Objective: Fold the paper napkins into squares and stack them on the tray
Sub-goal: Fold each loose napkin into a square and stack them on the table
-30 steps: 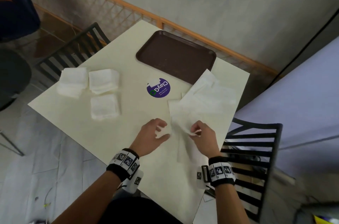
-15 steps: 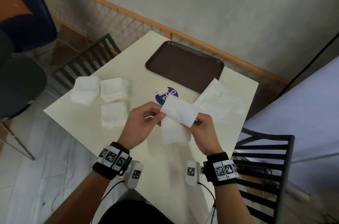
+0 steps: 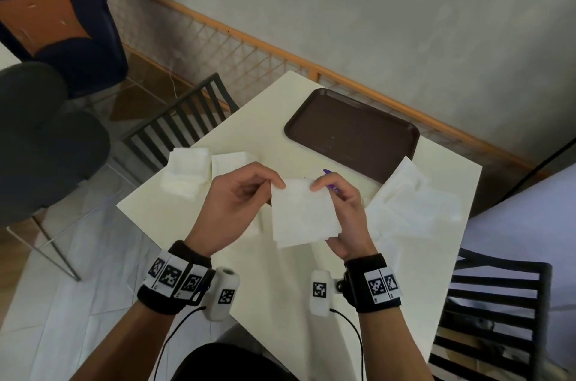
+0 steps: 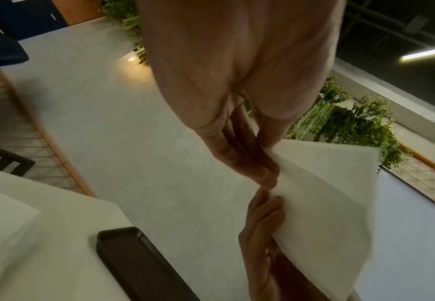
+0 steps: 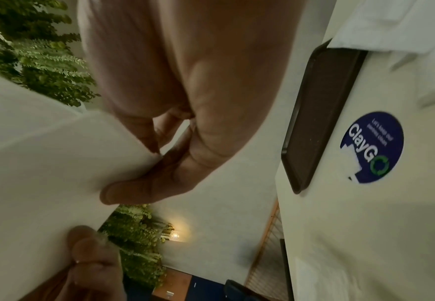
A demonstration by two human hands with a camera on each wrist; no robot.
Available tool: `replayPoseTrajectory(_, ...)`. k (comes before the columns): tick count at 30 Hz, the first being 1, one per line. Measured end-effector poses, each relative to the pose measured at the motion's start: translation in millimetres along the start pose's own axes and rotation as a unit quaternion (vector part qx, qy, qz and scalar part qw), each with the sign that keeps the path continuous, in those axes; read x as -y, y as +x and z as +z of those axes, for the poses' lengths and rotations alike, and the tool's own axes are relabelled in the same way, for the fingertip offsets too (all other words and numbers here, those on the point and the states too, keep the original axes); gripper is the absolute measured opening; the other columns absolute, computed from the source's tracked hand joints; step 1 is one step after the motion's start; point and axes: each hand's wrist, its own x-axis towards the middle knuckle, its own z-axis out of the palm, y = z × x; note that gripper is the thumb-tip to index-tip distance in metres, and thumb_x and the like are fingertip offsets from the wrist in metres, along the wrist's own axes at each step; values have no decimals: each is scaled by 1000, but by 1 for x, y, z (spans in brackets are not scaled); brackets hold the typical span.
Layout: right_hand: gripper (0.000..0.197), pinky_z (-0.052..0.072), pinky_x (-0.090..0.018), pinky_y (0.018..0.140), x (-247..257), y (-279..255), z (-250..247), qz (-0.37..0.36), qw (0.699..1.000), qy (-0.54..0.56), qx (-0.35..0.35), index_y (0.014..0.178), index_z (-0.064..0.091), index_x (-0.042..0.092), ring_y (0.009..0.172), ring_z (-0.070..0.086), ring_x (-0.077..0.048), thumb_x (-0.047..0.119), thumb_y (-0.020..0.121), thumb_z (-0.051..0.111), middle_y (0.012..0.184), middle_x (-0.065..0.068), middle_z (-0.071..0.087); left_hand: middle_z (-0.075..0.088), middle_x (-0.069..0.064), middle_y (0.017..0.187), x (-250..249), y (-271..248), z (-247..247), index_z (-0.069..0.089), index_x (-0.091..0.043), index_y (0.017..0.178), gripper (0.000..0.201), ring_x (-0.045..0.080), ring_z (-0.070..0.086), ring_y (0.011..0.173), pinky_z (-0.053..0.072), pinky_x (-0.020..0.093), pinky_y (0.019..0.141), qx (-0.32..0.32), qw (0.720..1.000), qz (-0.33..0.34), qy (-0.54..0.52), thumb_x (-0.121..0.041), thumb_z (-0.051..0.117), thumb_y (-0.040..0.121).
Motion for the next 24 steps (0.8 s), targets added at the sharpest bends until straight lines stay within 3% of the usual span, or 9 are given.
replayPoseTrajectory(5, 14, 42, -29, 53, -14, 10, 25, 27, 999, 17, 20, 91, 68, 17, 69, 56, -27, 9, 98, 58, 86, -11, 58, 72, 10, 91, 10, -2, -28, 75, -5, 97, 30, 32, 64, 80, 54, 30, 76, -13, 1000, -7, -11, 18, 54, 101)
replayPoseTrajectory(10, 19, 33, -32, 55, -20, 19, 40, 64, 998, -2, -7, 83, 62, 12, 66, 48, -24, 3, 96, 52, 76, -7, 59, 71, -4, 82, 16, -9, -50, 74, -5, 89, 33, 8, 59, 71, 44, 14, 73, -10, 999, -8, 38, 19, 53, 99)
replayPoseTrajectory(13, 14, 54, -27, 78, -13, 24, 51, -11, 993, -117, -6, 97, 59, 8, 98, 73, -28, 9, 106, 48, 111, -10, 81, 68, -13, 78, 21, -10, -63, 72, -8, 85, 24, 5, 63, 70, 43, 11, 71, 3, 995, 23, 100, 1, 53, 96)
replayPoseTrajectory(14, 17, 55, -27, 87, -16, 27, 57, -67, 974, -215, 3, 104, 62, 11, 108, 73, -26, 17, 110, 47, 118, -5, 80, 70, -12, 79, 22, -10, -66, 72, -9, 85, 22, 8, 66, 73, 46, 14, 72, 15, 992, 38, 122, -6, 53, 95)
replayPoseTrajectory(16, 26, 53, -36, 95, -27, 30, 70, -168, 888, -425, 51, 110, 67, 21, 113, 69, -17, 37, 114, 46, 116, 11, 75, 71, -10, 81, 25, -10, -69, 71, -11, 85, 19, 14, 70, 78, 52, 21, 75, 41, 985, 66, 153, -11, 54, 92)
replayPoseTrajectory(18, 35, 50, -46, 90, -40, 34, 87, -242, 808, -529, 91, 98, 65, 20, 98, 62, -14, 40, 116, 42, 96, 15, 66, 71, -8, 80, 28, -8, -71, 70, -10, 82, 16, 15, 70, 77, 55, 26, 75, 45, 981, 83, 167, -12, 59, 94)
replayPoseTrajectory(19, 36, 48, -48, 84, -46, 36, 91, -267, 793, -540, 88, 89, 60, 19, 90, 58, -16, 36, 116, 44, 86, 13, 60, 70, -8, 78, 29, -8, -72, 70, -10, 81, 17, 16, 69, 75, 55, 27, 74, 32, 981, 84, 171, -14, 61, 95)
replayPoseTrajectory(21, 36, 42, -43, 74, -53, 41, 89, -280, 802, -526, 48, 80, 47, 23, 80, 48, -16, 32, 115, 50, 74, 12, 48, 68, -8, 72, 32, -9, -74, 70, -10, 77, 23, 16, 67, 71, 54, 25, 73, -25, 981, 76, 178, -20, 65, 97)
replayPoseTrajectory(24, 40, 38, -34, 65, -59, 44, 80, -191, 878, -436, -52, 80, 43, 19, 71, 44, -11, 35, 114, 54, 69, 9, 46, 67, -3, 67, 39, -11, -73, 67, -11, 72, 29, 19, 66, 67, 56, 28, 75, -108, 983, 22, 145, -22, 77, 97)
